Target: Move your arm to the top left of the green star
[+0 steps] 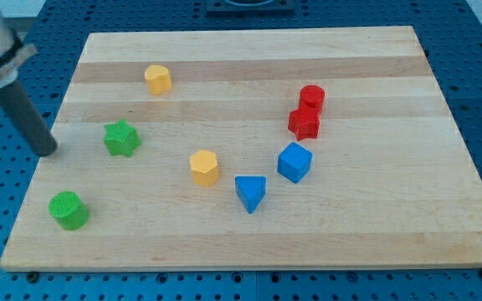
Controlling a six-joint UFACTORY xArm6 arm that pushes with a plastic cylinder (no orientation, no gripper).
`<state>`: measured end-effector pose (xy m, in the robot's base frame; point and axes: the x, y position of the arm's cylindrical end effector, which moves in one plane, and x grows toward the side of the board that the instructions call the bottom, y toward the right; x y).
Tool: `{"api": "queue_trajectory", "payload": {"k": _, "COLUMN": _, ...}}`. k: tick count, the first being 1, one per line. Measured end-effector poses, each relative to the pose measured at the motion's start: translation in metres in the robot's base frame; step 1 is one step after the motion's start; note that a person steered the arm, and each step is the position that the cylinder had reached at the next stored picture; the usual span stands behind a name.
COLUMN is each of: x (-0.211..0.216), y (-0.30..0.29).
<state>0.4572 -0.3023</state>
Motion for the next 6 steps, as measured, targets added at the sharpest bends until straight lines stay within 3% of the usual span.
{"api": "queue_trajectory", "payload": {"k": 3, "x": 0.014, "y": 0.016}}
{"api": "queue_trajectory", "payload": {"k": 4, "x": -0.056, "y": 0.011}}
{"api": "queue_trajectory", "payload": {"k": 5, "x": -0.059, "y": 0.087}}
{"api": "queue_trajectory", "payload": {"k": 6, "x": -0.039, "y": 0.089}}
